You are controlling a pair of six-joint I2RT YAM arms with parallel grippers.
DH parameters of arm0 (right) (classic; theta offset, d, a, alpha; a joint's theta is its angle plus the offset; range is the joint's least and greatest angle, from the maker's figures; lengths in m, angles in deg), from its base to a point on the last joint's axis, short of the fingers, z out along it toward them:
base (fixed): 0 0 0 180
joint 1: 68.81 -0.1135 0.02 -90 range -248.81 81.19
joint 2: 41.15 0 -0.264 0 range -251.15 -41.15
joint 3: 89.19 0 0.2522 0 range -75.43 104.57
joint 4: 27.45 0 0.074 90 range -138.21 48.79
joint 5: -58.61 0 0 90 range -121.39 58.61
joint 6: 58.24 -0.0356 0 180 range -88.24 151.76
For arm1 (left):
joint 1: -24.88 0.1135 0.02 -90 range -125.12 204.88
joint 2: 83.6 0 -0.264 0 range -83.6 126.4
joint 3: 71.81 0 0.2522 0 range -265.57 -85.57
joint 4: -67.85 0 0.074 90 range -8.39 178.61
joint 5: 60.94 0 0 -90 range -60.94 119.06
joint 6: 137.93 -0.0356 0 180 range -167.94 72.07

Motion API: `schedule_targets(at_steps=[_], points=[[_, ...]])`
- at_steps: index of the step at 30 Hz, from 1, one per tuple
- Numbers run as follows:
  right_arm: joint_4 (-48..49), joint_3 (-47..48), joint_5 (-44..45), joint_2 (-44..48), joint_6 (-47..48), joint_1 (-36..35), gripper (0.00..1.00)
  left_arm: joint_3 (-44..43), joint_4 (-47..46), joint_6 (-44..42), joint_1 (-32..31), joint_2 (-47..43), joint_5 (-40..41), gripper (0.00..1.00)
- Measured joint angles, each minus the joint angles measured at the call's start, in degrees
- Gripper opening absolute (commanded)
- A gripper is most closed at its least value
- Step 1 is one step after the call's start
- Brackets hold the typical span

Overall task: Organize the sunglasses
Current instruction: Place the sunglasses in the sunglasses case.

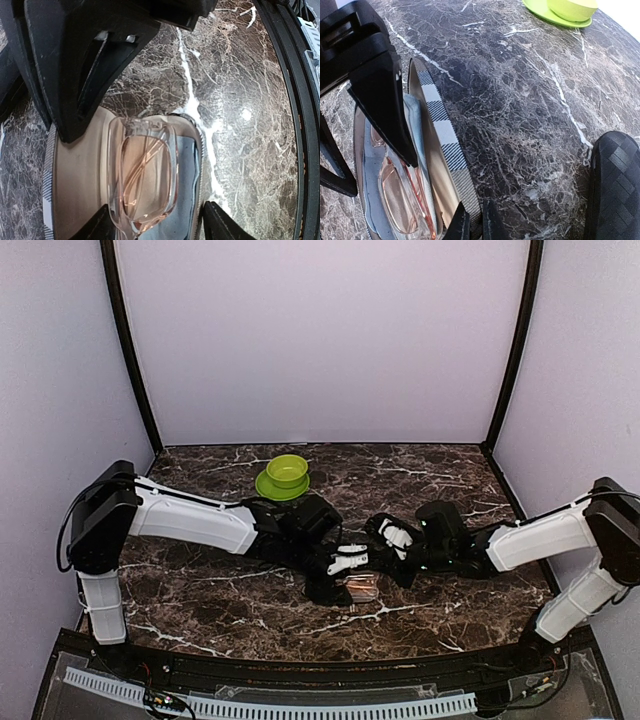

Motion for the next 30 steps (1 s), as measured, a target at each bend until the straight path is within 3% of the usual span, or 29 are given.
schedule_targets(at_steps=[30], points=[[0.5,-0.6,10.5,2.2,2.7,-6.4,0.06,9.1,-11.4,3.2,0.0,-7.0,3.3,0.68]])
